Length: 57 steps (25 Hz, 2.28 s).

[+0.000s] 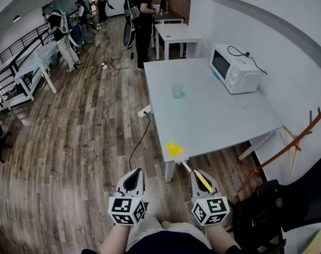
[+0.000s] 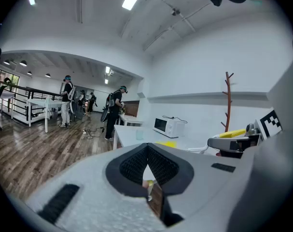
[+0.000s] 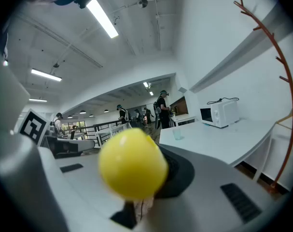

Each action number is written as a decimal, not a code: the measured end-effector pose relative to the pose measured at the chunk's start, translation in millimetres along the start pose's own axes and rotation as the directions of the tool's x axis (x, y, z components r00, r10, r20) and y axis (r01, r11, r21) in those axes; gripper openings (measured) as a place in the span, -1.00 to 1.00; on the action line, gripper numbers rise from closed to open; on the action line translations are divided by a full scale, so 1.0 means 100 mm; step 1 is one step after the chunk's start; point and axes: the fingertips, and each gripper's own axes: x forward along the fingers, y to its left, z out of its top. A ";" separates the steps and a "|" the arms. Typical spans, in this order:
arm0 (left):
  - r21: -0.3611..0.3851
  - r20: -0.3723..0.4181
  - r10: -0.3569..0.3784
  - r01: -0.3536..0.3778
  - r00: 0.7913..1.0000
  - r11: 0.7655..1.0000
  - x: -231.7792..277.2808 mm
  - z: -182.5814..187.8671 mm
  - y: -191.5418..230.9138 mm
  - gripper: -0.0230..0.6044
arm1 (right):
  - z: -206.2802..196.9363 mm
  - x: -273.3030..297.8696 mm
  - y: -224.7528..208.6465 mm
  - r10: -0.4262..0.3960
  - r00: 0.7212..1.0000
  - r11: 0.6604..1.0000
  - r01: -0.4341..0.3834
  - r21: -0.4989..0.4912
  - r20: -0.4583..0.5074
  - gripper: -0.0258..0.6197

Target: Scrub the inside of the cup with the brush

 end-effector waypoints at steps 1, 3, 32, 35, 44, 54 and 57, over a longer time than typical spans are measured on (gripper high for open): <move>0.001 0.000 -0.003 0.003 1.000 1.000 -0.01 -0.01 -0.02 -0.87 | -0.01 -0.01 0.01 0.005 1.000 1.000 -0.005 -0.002 -0.003 -0.77; 0.006 -0.002 -0.010 0.010 1.000 1.000 -0.05 -0.02 -0.04 -0.87 | -0.02 -0.03 0.03 0.010 1.000 1.000 -0.010 -0.004 -0.007 -0.77; 0.061 -0.026 -0.120 0.122 0.992 0.991 0.99 0.48 1.35 -0.87 | 0.24 1.50 0.56 -0.070 0.997 0.997 0.069 0.022 0.038 -0.77; 0.073 -0.034 -0.146 0.148 0.989 0.986 1.21 0.62 1.58 -0.87 | 0.30 1.78 0.67 -0.086 0.995 0.996 0.085 0.025 0.042 -0.77; 0.086 -0.049 -0.217 0.220 0.975 0.972 1.81 0.84 2.18 -0.87 | 0.41 2.56 0.90 -0.152 0.986 0.988 0.149 0.052 0.074 -0.77; 0.091 -0.082 -0.261 0.268 0.962 0.959 2.28 0.94 2.65 -0.87 | 0.44 3.10 0.86 -0.248 0.964 0.966 0.239 0.095 0.092 -0.77; 0.098 -0.088 -0.278 0.286 0.956 0.953 2.42 0.97 2.71 -0.87 | 0.46 3.20 0.79 -0.279 0.955 0.957 0.267 0.112 0.101 -0.77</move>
